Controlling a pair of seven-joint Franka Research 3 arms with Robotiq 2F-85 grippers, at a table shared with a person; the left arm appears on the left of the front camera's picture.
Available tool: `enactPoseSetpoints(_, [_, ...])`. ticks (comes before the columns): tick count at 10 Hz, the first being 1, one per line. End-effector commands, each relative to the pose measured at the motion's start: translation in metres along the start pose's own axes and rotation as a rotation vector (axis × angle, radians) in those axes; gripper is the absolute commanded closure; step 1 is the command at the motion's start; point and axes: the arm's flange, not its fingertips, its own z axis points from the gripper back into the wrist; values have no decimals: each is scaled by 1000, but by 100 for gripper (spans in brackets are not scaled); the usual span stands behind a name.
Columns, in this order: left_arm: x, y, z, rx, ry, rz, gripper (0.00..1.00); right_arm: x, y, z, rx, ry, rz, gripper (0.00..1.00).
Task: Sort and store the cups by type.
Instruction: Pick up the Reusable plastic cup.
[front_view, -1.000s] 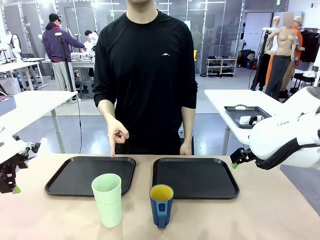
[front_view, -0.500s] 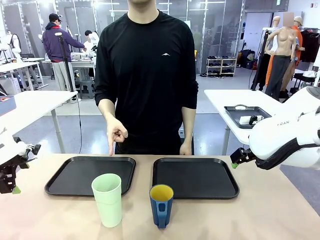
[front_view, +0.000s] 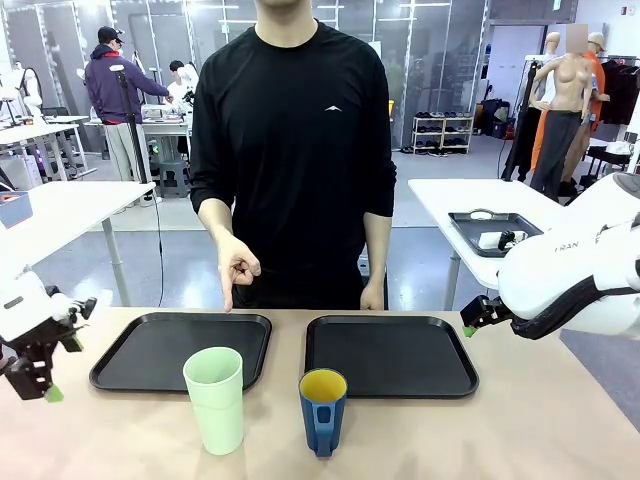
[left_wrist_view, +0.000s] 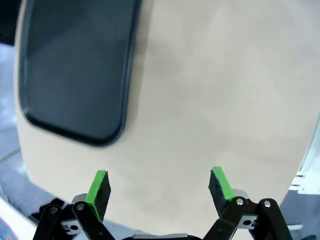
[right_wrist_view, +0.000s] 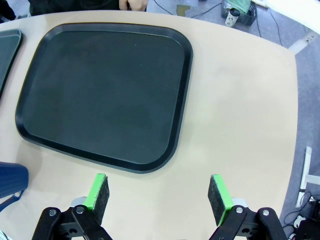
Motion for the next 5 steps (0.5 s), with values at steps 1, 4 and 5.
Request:
enactPoseSetpoints(1, [-1, -11, -25, -75, -118, -54, 0, -1, 0, -1, 5, 2, -2, 0])
enactPoseSetpoints(4, [9, -23, -54, -120, -329, -85, 0, -1, 0, -1, 5, 2, -2, 0])
enactPoseSetpoints(5, [12, -23, -62, -123, -439, -74, 0, -1, 0, -1, 5, 2, -2, 0])
